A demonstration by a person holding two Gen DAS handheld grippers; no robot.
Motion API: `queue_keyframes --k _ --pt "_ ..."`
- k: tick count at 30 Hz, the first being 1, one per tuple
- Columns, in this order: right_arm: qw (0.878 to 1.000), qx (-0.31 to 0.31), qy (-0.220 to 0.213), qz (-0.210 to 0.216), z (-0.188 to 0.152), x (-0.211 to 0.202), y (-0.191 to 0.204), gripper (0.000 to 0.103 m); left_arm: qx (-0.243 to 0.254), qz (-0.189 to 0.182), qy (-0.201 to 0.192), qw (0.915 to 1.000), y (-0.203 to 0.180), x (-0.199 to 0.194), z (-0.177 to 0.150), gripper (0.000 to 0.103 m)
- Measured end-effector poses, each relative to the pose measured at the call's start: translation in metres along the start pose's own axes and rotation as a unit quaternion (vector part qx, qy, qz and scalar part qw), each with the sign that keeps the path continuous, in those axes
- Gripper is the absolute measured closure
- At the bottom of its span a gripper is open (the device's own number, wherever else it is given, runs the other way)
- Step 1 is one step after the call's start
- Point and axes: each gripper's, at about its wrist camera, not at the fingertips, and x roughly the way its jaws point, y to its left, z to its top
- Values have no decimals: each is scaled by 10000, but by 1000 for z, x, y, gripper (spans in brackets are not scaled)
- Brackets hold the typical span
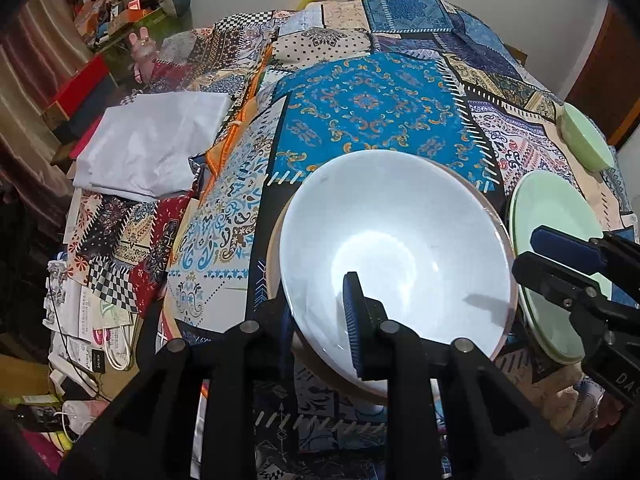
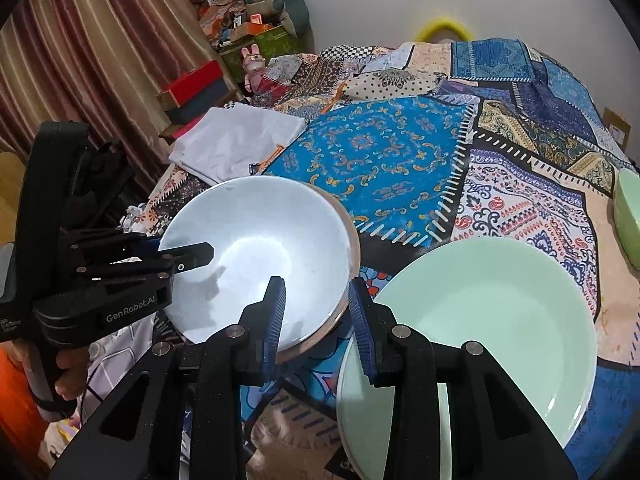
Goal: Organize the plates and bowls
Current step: 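Lower the white dotted bowl into the pink bowl and open both tools, then move both tools to the small mint green bowl and grip its rim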
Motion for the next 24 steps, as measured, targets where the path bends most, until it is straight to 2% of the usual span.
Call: queue_keyframes --k 4,9,12,15,18,21,24 --pt "9999 62 -119 -10 1 -11 -6 71 28 230 -168 9996 0 -10 2 75" --pt "9995 74 -309 -84 4 -31 -16 71 127 178 -558 9982 -6 -39 8 71" --pt "9981 72 -533 -291 6 -50 -24 69 180 97 -771 9968 -14 -56 14 63" --pt "9955 87 -774 -539 6 -71 -36 57 218 -54 -965 9951 -26 -72 19 53" --pt "9926 186 -956 -718 6 -91 -52 56 305 -185 -1135 9929 -42 -85 26 46" --pt "9882 323 -1101 -1015 5 -111 -73 44 395 -351 -1328 9897 -62 -99 36 35" --pt "9834 448 -1226 -1256 3 -128 -93 43 479 -472 -1531 9859 -79 -110 43 23"
